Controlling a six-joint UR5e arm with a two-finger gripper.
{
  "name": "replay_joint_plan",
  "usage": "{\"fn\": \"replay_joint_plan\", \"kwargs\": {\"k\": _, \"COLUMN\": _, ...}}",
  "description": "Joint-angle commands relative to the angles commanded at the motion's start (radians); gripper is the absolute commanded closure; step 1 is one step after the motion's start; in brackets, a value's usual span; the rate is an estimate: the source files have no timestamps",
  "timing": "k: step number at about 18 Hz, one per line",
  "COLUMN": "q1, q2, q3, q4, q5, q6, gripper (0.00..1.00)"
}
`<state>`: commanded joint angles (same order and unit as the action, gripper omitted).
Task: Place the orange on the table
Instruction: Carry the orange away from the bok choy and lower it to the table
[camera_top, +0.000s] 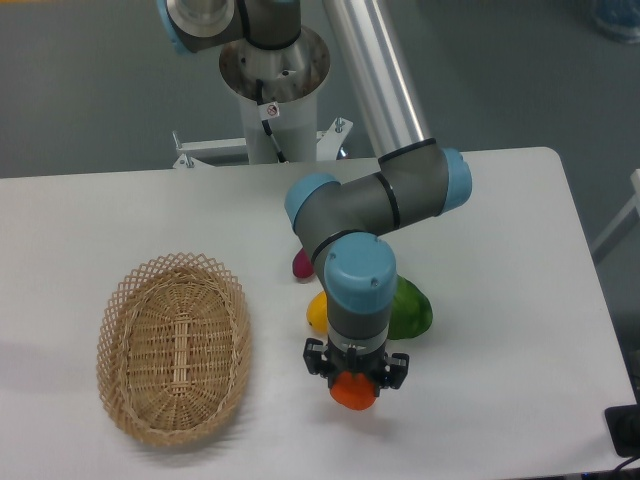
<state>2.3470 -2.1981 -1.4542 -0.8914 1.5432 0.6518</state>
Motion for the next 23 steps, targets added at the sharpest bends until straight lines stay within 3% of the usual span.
{"fn": "replay_joint_plan", "kwargs": {"k": 10, "q1": -0.02, "q2": -0.023, "q3": -0.028, "q4": 0.037, "q5": 0.009, "q6": -0.006, "gripper": 0.39}}
{"fn": "replay_joint_plan", "kwargs": {"k": 23, "q1": -0.02, "q2": -0.017, "q3": -0.029, "q4": 0.043, "q5": 0.011, "q6": -0.001, "gripper": 0.17}}
